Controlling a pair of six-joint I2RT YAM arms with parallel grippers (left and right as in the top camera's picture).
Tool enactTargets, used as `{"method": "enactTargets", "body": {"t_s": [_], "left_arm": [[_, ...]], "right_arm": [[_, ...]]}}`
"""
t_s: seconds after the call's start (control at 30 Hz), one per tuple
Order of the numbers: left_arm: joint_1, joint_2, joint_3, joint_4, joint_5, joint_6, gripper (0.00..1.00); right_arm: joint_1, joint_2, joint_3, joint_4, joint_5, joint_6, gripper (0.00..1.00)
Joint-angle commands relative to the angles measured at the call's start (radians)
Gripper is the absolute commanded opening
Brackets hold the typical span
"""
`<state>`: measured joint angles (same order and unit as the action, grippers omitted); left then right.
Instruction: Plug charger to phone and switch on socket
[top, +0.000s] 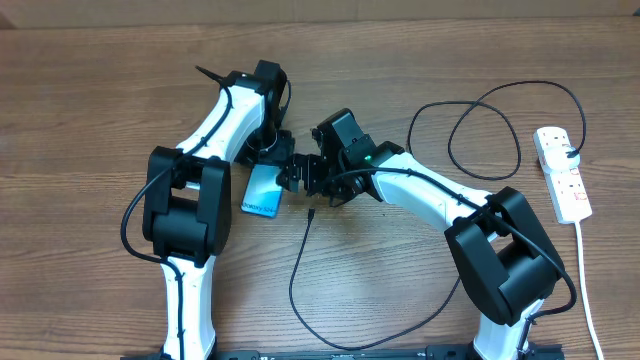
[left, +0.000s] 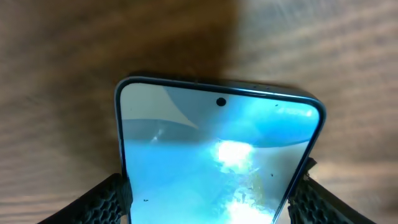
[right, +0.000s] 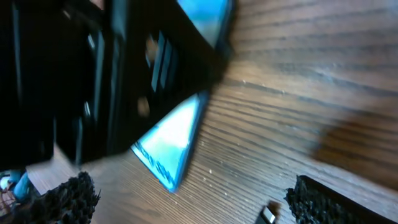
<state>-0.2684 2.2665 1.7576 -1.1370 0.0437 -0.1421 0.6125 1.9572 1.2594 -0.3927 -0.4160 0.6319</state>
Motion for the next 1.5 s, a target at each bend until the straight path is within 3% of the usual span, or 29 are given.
{"method": "enactTargets", "body": {"t_s": [0.0,0.53,0.57,0.67,0.8,0.93,1.03,1.17,1.33,1.47], "left_arm": [[-0.005,0.092,-0.006,-0.028,0.233,0.046,0.68],[0.055,0.092,0.018,-0.08,0.423,0.1,0.69],[0.058,0.092,0.018,-0.082,0.429,0.104,0.7],[0.06,0.092,0.018,-0.082,0.428,0.106,0.72],[0.06,0.092,0.018,-0.082,0.428,0.111,0.73],[0.06,0.092,0.018,-0.082,0.428,0.113,0.73],[0.06,0.092,0.018,-0.079,0.428,0.113,0.79],[0.06,0.092,0.018,-0.079,0.428,0.113,0.91],[0.078,0.089,0.042,-0.143,0.462,0.148,0.9],[0.118,0.064,0.084,-0.154,0.785,0.278,0.89]], "right_arm": [[0.018,0.003,0.01,0.021,-0.013,-0.004,1.0],[0.096,0.147,0.01,0.169,0.006,0.101,0.98],[0.096,0.147,0.01,0.171,0.014,0.101,0.94],[0.095,0.147,0.01,0.182,0.015,0.1,0.65],[0.095,0.147,0.01,0.178,0.013,0.101,0.38],[0.095,0.147,0.01,0.163,0.013,0.101,0.22],[0.095,0.147,0.011,0.16,0.01,0.101,0.04],[0.088,0.142,0.011,0.16,-0.016,0.098,0.04],[0.037,0.085,0.011,0.155,-0.132,0.018,0.04],[-0.035,0.016,0.011,0.139,-0.274,-0.005,0.04]]}}
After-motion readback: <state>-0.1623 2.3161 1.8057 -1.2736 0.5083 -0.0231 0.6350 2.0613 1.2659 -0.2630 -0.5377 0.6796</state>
